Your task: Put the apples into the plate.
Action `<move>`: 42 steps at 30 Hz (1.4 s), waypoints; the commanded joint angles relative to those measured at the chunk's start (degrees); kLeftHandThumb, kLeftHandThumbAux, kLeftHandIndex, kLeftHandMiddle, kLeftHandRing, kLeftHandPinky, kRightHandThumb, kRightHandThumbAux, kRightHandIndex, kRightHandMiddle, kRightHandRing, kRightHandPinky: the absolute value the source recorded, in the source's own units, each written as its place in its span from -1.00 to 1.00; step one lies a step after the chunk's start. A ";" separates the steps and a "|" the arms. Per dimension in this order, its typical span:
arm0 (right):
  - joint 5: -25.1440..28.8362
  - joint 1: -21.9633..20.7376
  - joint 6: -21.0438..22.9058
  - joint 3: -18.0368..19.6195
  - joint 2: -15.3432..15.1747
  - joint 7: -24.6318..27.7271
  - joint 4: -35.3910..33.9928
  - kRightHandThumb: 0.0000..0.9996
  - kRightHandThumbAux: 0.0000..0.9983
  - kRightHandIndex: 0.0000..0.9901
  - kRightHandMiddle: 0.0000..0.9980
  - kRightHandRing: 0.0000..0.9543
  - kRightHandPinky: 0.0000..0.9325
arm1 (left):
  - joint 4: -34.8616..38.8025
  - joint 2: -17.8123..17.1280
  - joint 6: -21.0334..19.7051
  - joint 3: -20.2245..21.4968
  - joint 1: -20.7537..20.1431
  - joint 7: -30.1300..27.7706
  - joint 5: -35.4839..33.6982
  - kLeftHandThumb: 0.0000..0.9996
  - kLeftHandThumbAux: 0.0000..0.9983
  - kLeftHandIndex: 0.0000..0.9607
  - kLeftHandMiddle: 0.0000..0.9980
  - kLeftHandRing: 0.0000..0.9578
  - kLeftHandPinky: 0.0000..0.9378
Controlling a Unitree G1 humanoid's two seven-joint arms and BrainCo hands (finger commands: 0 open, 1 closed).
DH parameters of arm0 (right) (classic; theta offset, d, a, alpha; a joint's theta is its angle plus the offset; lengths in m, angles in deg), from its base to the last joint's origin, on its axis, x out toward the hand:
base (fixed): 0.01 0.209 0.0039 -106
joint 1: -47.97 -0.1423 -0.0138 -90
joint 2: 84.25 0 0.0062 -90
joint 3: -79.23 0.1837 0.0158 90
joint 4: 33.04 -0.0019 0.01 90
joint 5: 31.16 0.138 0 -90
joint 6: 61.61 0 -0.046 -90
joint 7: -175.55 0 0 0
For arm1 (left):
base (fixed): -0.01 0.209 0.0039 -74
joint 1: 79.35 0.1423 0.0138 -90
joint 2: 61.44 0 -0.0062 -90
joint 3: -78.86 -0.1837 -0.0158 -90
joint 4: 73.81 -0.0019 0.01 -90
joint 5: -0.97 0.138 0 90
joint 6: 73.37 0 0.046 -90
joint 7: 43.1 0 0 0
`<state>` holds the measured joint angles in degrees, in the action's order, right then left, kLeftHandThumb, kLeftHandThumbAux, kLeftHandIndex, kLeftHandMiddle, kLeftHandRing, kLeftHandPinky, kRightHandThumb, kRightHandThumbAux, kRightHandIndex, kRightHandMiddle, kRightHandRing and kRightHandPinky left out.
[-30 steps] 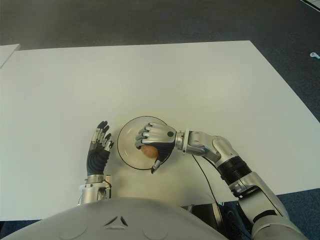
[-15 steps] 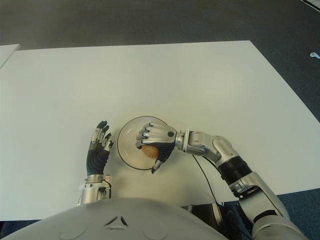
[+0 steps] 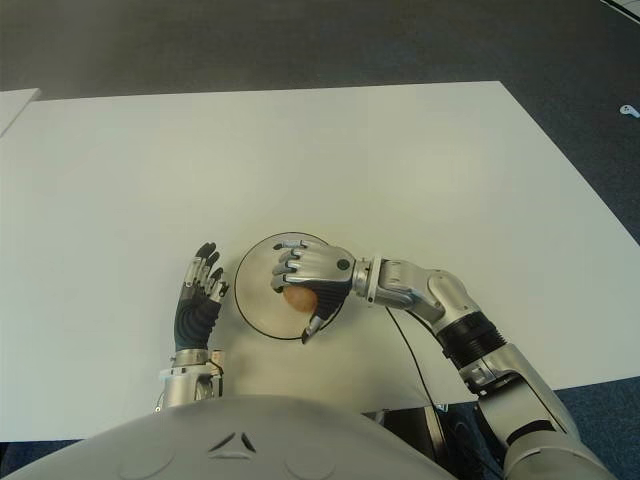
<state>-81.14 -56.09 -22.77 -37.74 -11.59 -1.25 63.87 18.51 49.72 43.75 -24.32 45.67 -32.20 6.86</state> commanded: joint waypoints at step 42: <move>39.16 8.82 24.05 8.89 6.95 20.99 -8.27 -0.84 -0.50 -1.00 -1.00 -1.00 -1.00 | 0.94 2.38 -0.65 -2.60 1.21 1.63 -0.57 -0.60 0.23 -0.92 -0.84 -0.84 -0.84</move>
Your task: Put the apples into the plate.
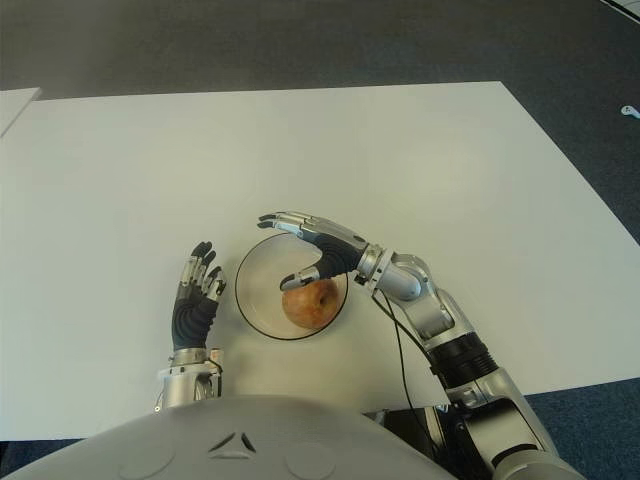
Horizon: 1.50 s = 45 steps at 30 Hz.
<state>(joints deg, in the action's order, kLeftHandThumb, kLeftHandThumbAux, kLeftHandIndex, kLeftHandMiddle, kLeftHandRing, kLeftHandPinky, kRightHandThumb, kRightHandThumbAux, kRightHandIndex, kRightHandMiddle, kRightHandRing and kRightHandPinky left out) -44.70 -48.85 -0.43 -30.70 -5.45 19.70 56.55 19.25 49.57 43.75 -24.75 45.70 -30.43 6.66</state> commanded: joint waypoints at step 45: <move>23.59 5.83 11.00 25.27 10.82 -3.76 25.60 -0.84 -0.38 -1.00 -1.00 -1.00 -1.00 | -15.25 -1.00 9.86 9.82 -3.79 -5.53 -9.77 -0.75 0.10 -0.88 -0.92 -0.96 -0.99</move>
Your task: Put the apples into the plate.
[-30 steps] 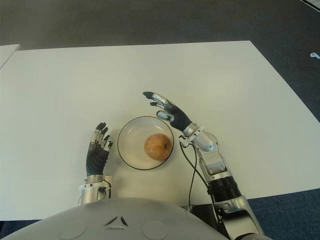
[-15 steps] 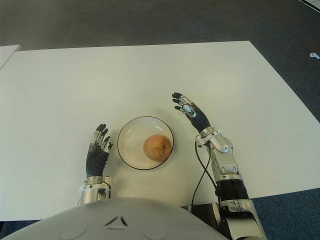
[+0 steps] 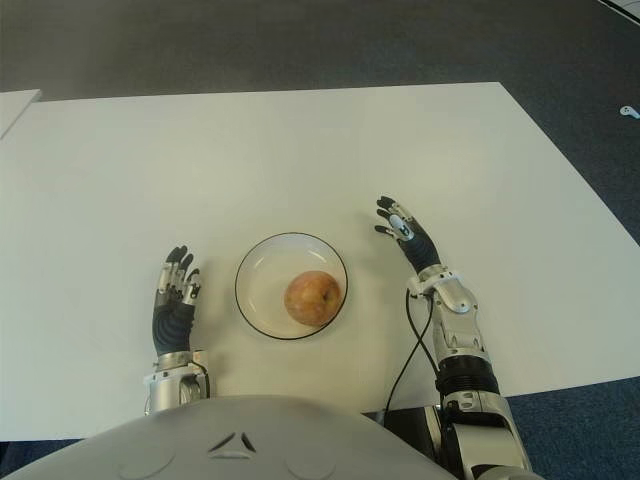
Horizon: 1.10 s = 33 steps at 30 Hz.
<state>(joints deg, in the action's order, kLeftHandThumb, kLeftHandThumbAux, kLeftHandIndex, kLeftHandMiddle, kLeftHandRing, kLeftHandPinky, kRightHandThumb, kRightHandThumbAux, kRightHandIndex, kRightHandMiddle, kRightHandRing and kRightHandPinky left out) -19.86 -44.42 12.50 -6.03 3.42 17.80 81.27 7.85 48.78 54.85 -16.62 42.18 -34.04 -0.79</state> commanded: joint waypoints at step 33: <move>-4.02 2.93 -13.00 -1.80 15.65 -8.23 11.94 -0.86 -0.17 -0.94 -0.78 -0.89 -0.99 | -1.81 0.38 -6.14 3.16 -2.60 -9.18 -5.79 -0.80 0.01 -0.87 -0.91 -1.00 -1.00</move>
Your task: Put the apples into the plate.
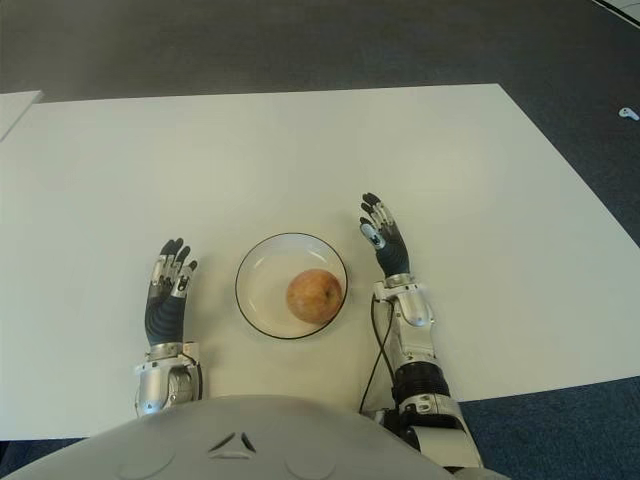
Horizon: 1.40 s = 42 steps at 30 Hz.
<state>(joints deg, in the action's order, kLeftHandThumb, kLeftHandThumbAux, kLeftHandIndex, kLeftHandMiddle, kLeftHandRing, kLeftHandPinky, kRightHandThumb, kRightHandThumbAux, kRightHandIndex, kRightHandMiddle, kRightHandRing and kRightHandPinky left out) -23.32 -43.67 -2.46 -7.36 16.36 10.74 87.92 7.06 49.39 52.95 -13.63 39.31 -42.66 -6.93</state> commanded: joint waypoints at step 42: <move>1.24 4.66 5.40 2.01 9.84 -4.58 5.30 -0.77 -0.01 -0.98 -0.91 -0.97 -0.95 | 8.66 3.90 -7.69 -4.35 4.27 8.21 0.60 -0.21 0.22 -0.52 -0.71 -0.87 -1.00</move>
<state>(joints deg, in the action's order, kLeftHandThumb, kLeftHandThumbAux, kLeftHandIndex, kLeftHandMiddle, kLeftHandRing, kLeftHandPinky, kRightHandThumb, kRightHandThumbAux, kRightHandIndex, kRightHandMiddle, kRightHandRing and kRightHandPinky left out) -22.14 -45.40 -0.86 -5.04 24.57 6.64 88.84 16.69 50.34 44.86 -18.39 43.02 -35.49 -7.05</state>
